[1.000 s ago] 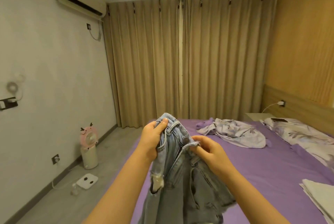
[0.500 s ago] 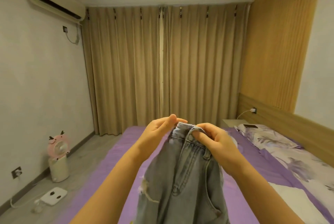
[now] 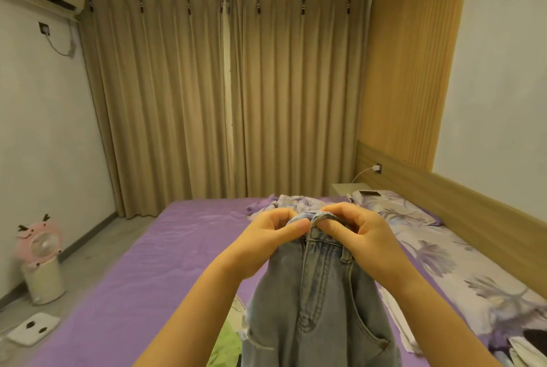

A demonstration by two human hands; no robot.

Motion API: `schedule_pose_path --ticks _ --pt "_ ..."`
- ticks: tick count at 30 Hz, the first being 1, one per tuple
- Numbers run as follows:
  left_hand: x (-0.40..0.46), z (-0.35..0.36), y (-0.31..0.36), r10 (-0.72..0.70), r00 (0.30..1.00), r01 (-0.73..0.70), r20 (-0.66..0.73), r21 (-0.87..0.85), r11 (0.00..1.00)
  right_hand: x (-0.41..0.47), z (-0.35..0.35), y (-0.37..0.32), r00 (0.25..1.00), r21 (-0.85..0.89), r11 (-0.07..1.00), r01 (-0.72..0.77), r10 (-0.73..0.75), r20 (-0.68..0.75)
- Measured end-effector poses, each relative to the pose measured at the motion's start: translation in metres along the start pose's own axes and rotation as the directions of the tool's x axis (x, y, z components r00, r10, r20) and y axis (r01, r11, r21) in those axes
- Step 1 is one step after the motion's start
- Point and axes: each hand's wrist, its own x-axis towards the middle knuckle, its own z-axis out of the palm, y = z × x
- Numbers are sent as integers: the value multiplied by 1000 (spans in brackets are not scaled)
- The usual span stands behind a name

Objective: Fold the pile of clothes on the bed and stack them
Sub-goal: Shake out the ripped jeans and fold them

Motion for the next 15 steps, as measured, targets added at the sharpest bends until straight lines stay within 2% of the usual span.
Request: schedule_pose_path --ticks 3,6,9,11,15 --pt "10 30 -16 -82 992 62 -99 -182 981 -7 -16 17 994 -131 991 11 -25 -105" --pt "20 55 -26 -168 975 120 -147 -291 949 -11 -29 34 987 -310 949 63 -104 -119" --pt "29 71 -28 -223 957 143 -185 -369 918 -15 -38 47 967 -408 901 145 -216 -135" --pt "32 77 -28 -250 946 150 -208 -404 903 -17 -42 53 959 -403 893 201 -263 -107" --pt "33 82 -30 -321 933 227 -159 -432 873 -17 -45 58 976 -216 952 217 -216 30"
